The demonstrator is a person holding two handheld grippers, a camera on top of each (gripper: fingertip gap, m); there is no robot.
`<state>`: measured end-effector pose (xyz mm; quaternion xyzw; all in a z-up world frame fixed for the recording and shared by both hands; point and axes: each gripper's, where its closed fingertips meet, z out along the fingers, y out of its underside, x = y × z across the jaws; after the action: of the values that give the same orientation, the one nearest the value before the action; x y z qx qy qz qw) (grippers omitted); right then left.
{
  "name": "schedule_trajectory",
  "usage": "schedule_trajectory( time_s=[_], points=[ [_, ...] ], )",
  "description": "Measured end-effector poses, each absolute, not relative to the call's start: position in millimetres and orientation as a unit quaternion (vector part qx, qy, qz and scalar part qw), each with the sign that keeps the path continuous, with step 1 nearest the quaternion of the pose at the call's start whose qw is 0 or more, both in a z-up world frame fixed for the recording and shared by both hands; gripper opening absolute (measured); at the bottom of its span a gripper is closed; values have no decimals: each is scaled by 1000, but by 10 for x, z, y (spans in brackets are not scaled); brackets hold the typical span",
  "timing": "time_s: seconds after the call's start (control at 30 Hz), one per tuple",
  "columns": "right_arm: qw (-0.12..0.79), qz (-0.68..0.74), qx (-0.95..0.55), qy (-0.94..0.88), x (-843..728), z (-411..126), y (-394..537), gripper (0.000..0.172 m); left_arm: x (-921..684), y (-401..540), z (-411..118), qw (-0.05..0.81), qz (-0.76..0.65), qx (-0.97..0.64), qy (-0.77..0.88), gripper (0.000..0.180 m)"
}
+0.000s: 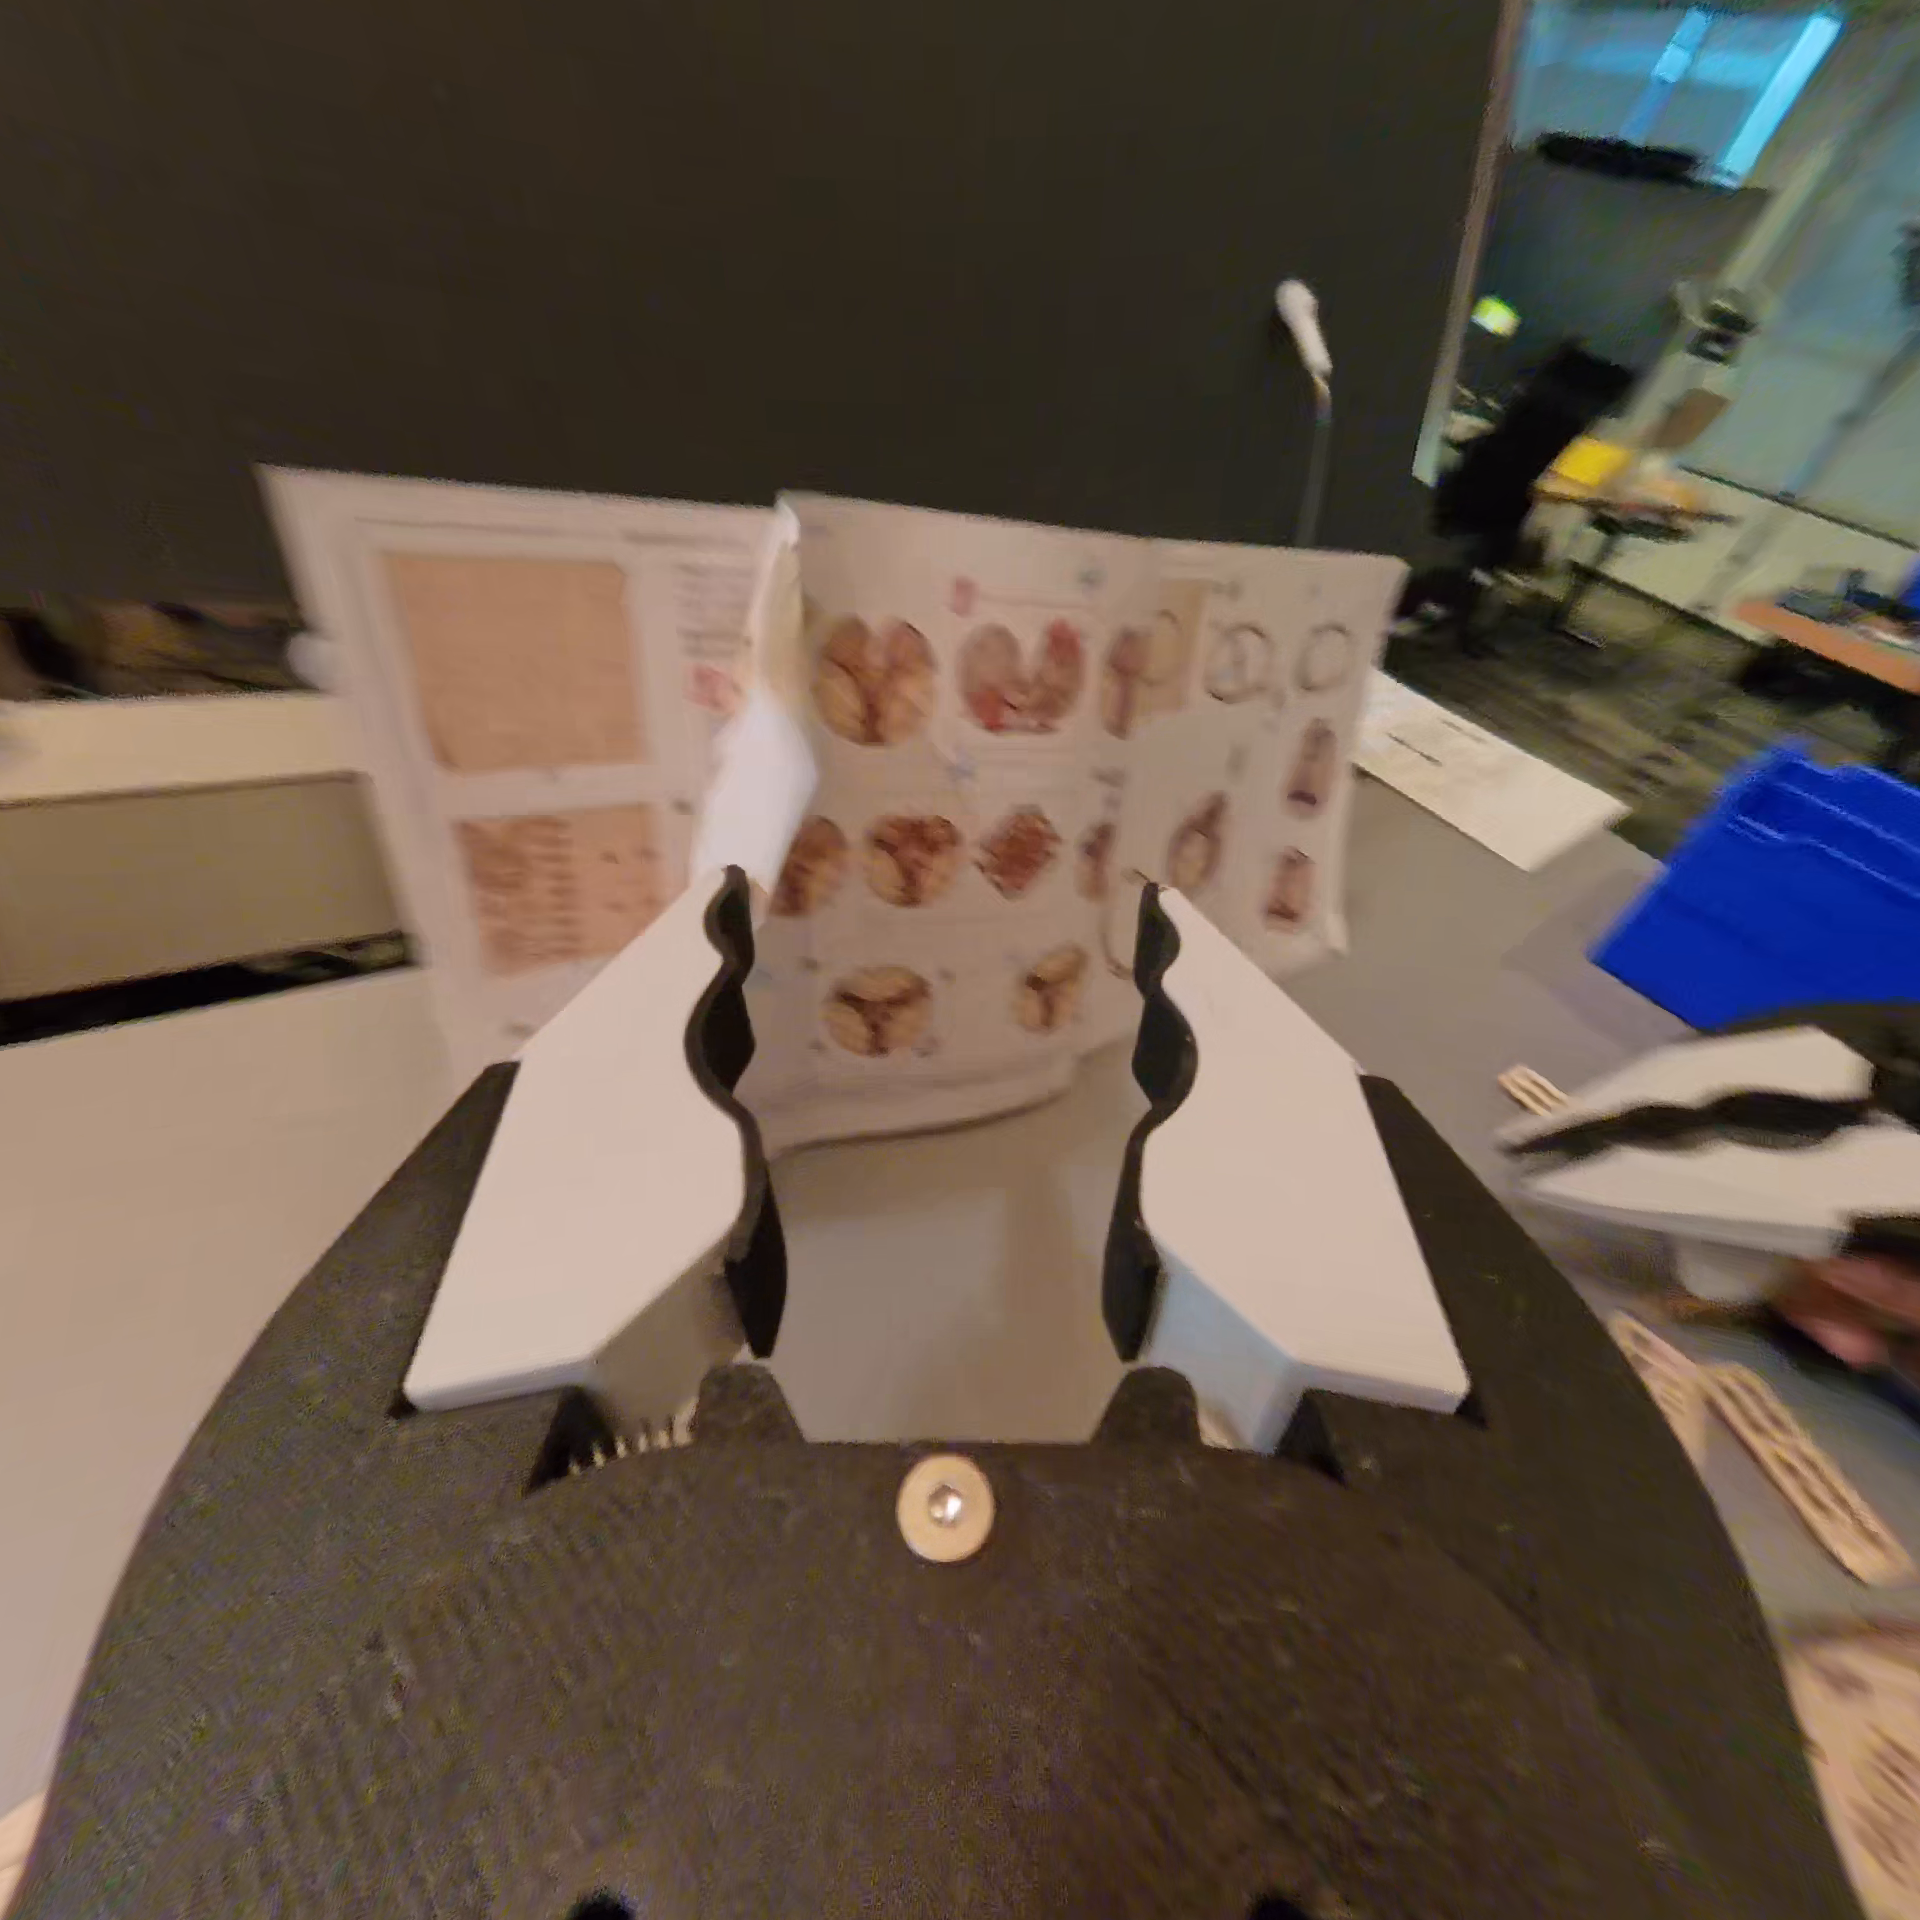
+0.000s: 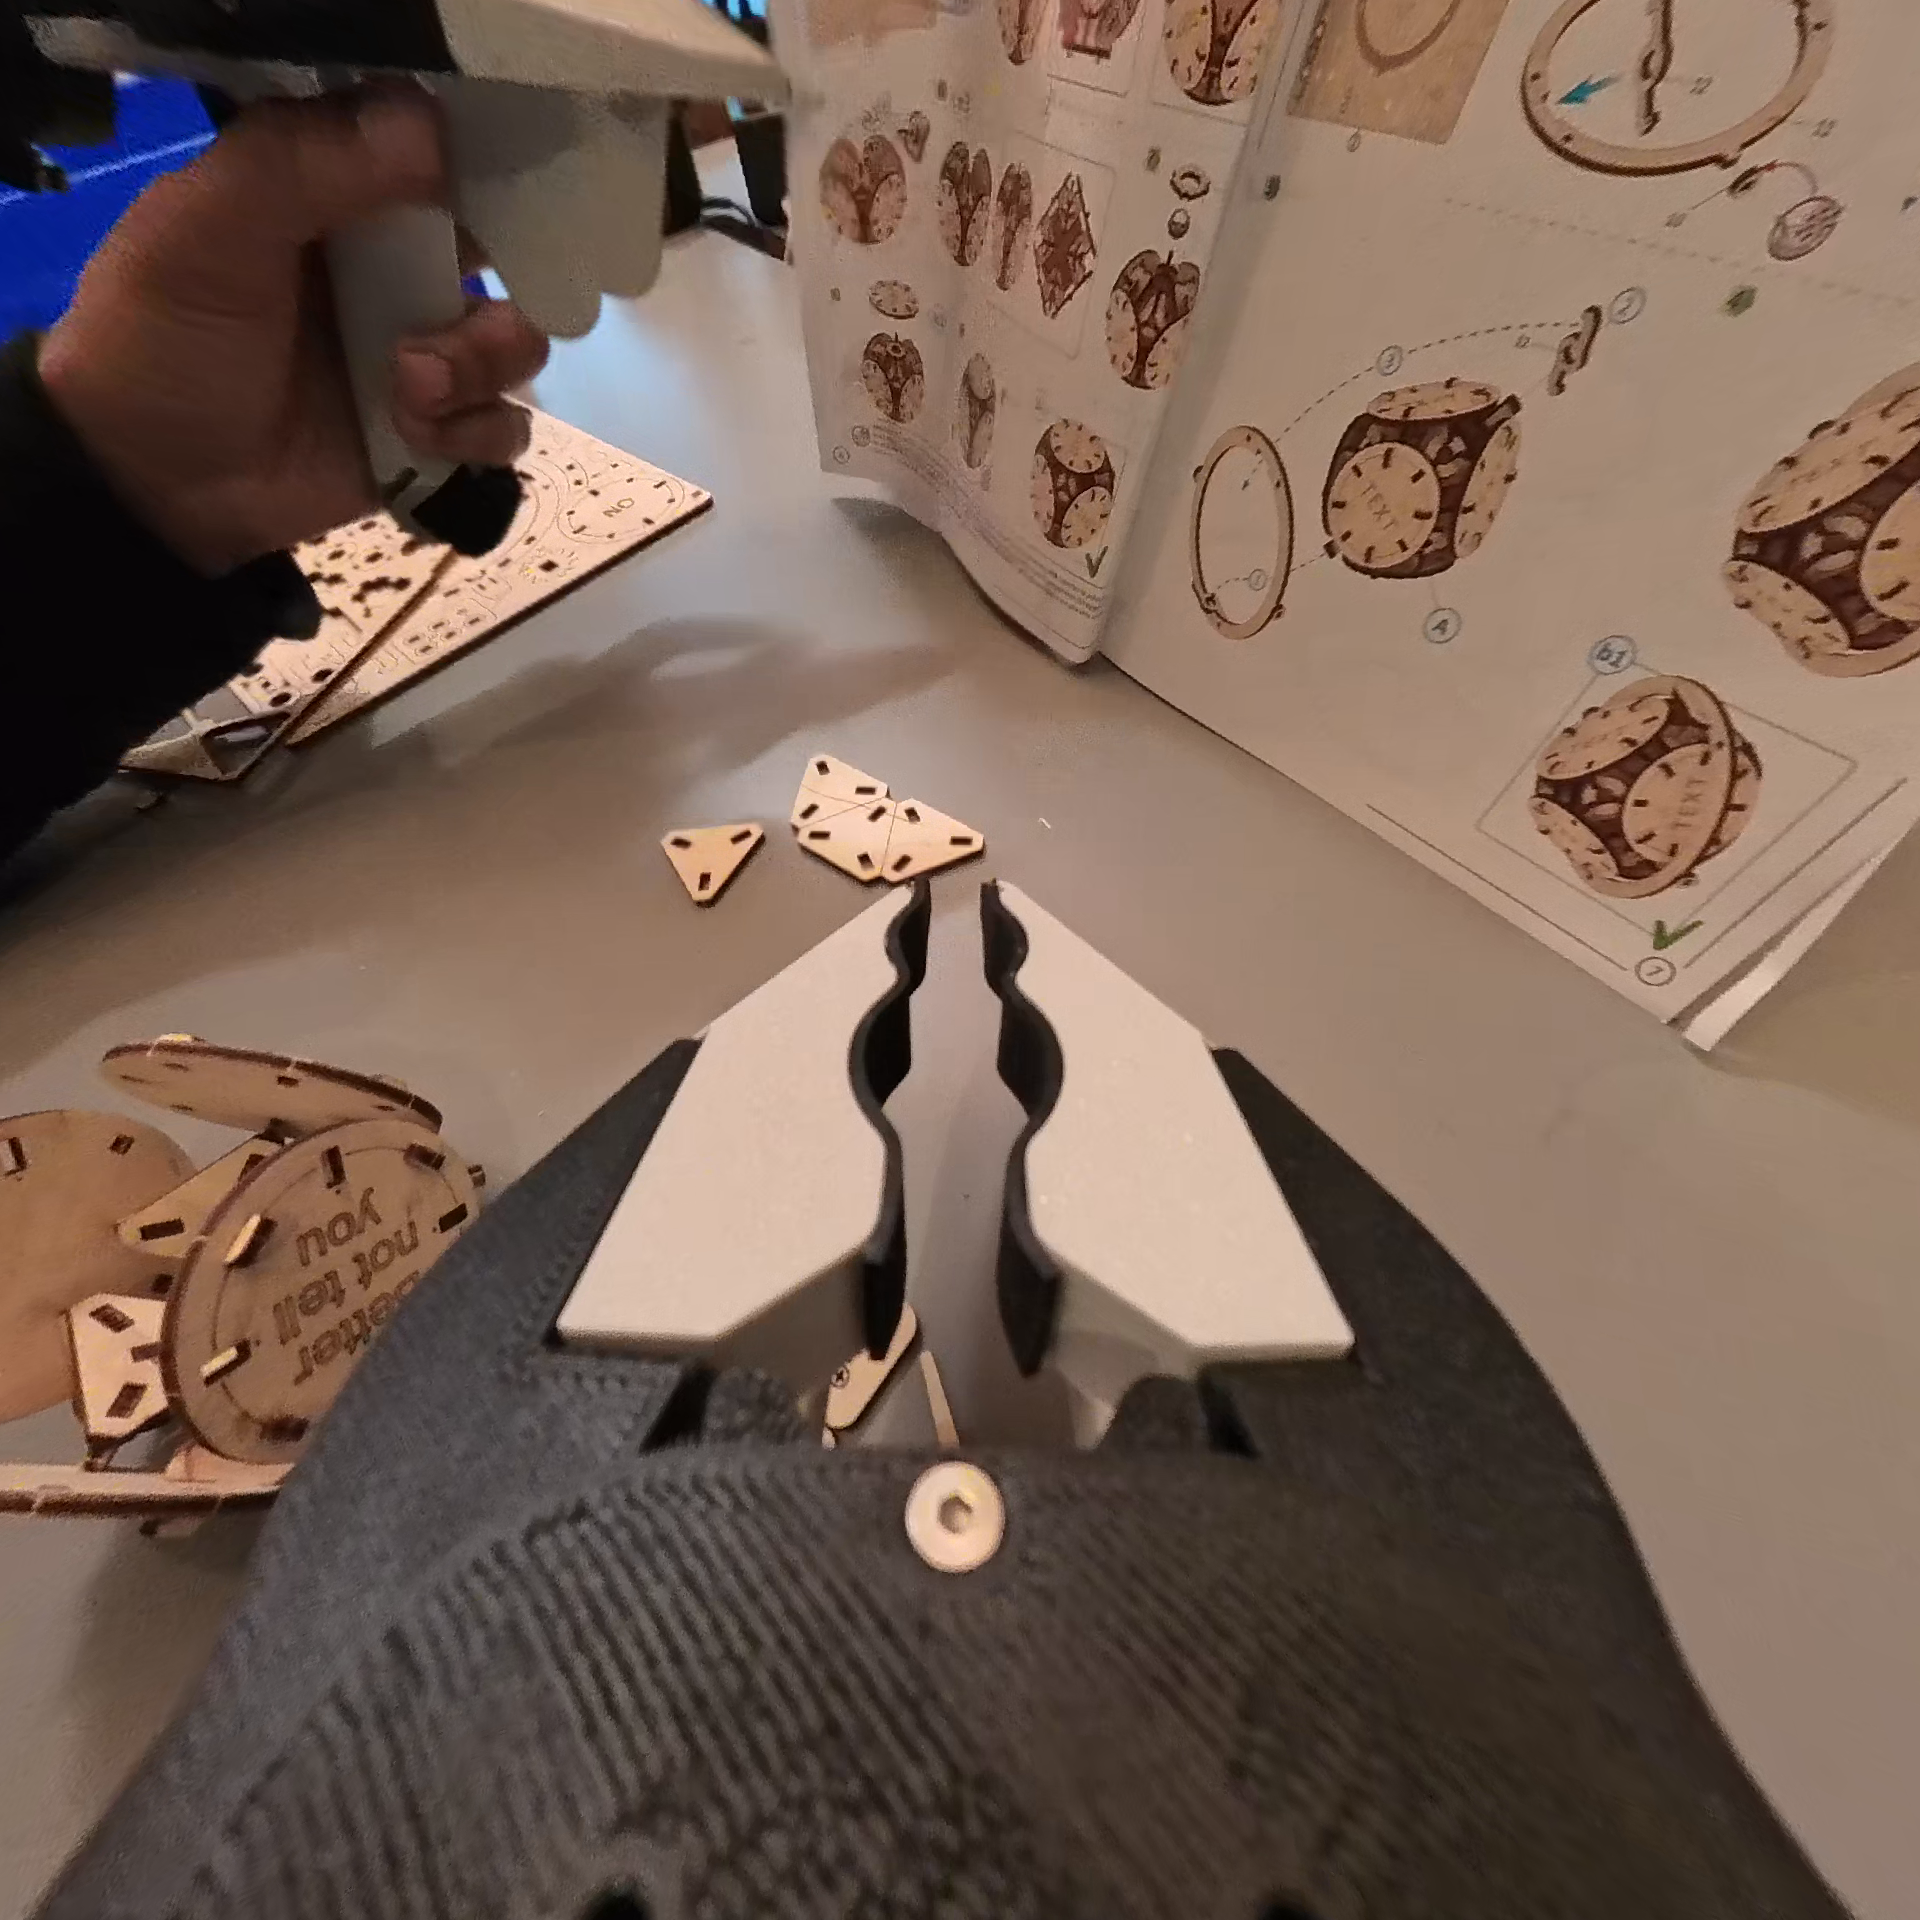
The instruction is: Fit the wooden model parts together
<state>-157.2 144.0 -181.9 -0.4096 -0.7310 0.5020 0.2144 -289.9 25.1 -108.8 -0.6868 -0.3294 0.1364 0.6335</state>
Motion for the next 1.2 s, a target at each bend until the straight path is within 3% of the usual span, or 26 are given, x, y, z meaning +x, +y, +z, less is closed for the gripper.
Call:
schedule_trajectory(
  time_s=[0.13, 0.27, 0.33, 0.43, 0.5, 0.57, 0.6, 0.8, 0.97, 1.2],
  points=[
    [213, 503, -411, -731, -1573, -1820, 1440, 8, -3145, -6, -937, 648, 208, -643, -351, 83],
    [211, 500, -410, -733, -1572, -1830, 1433, 8, -3393, 20, -1229, 583, 196, -700, -363, 89],
    [212, 501, -410, -732, -1573, -1827, 1434, 8, -3363, 79, -1268, 578, 169, -717, -352, 56],
    [210, 502, -411, -731, -1573, -1824, 1436, 8, -3311, 23, -1125, 605, 183, -683, -367, 36],
    [209, 503, -411, -731, -1574, -1827, 1436, 9, -3185, 39, -1030, 626, 172, -669, -362, 31],
    [209, 502, -411, -731, -1576, -1829, 1436, 9, -2954, 155, -965, 642, 133, -678, -332, 3],
    [208, 502, -412, -732, -1577, -1832, 1435, 9, -2825, 228, -932, 650, 110, -682, -316, 2],
    [205, 506, -414, -728, -1582, -1822, 1444, 8, -2120, 795, -831, 669, -11, -711, -216, 31],
    [205, 509, -414, -726, -1585, -1812, 1449, 8, -1813, 1248, -1027, 637, -41, -754, -158, 56],
    [205, 511, -416, -724, -1594, -1808, 1456, 8, -1666, 1363, -986, 673, -36, -730, -115, 56]
  ],
)
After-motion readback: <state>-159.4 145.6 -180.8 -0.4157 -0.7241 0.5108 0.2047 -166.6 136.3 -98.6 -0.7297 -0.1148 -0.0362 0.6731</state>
